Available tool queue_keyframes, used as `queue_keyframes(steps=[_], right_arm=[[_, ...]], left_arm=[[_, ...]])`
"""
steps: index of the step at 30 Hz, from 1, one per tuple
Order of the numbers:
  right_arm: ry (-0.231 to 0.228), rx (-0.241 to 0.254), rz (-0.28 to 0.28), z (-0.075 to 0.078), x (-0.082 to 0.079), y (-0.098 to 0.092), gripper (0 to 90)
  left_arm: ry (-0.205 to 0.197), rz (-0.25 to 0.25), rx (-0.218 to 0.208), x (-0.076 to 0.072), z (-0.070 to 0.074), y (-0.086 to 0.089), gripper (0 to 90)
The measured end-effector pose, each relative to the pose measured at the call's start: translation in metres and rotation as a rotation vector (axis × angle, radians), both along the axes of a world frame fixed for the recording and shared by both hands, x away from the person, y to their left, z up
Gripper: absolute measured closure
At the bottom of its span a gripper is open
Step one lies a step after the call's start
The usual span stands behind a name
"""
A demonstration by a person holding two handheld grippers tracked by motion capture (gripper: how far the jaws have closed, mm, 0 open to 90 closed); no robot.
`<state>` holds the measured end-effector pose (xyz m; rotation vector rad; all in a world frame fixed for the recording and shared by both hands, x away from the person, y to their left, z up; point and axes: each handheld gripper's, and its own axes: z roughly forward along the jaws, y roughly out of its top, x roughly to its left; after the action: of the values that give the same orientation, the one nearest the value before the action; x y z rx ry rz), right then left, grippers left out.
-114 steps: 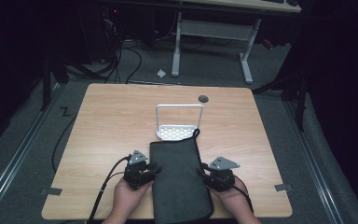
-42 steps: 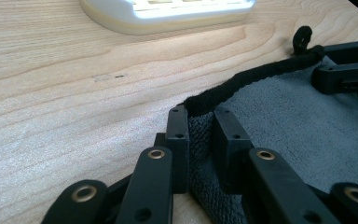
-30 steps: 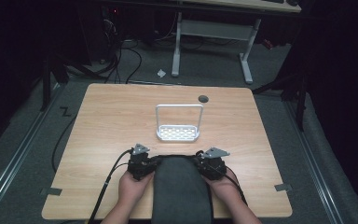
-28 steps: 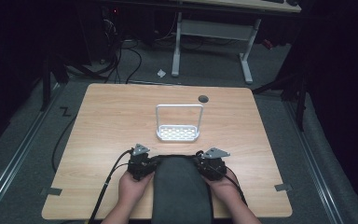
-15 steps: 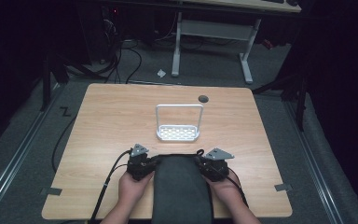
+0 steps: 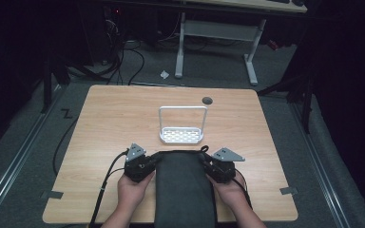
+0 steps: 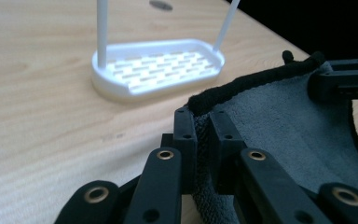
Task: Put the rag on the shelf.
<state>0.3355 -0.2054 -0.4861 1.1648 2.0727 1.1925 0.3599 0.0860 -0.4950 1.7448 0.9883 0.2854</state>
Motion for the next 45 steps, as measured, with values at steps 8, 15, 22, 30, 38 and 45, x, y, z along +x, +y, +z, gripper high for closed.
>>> queue_keyframes(steps=[8,15,22,30,38,45], right_arm=[[-0.087,0.013,-0.021,0.020,0.001,0.001,77.9],[-0.142,0.042,-0.023,0.039,0.009,0.001,77.7],[-0.200,0.053,-0.029,0.060,0.018,0.001,77.7],[-0.281,0.068,-0.041,0.090,0.024,0.004,77.7],[-0.348,0.076,-0.050,0.116,0.026,0.006,77.8],[-0.402,0.084,-0.055,0.138,0.025,0.006,77.8]], left_arm=[[-0.052,0.010,-0.011,0.006,0.025,0.000,83.5],[-0.110,0.026,-0.033,0.015,0.049,0.000,83.5],[-0.171,0.036,-0.033,0.024,0.073,0.001,83.6],[-0.255,0.042,-0.056,0.031,0.105,0.001,83.7],[-0.321,0.049,-0.079,0.035,0.134,0.001,84.0],[-0.380,0.048,-0.088,0.034,0.157,0.001,84.1]])
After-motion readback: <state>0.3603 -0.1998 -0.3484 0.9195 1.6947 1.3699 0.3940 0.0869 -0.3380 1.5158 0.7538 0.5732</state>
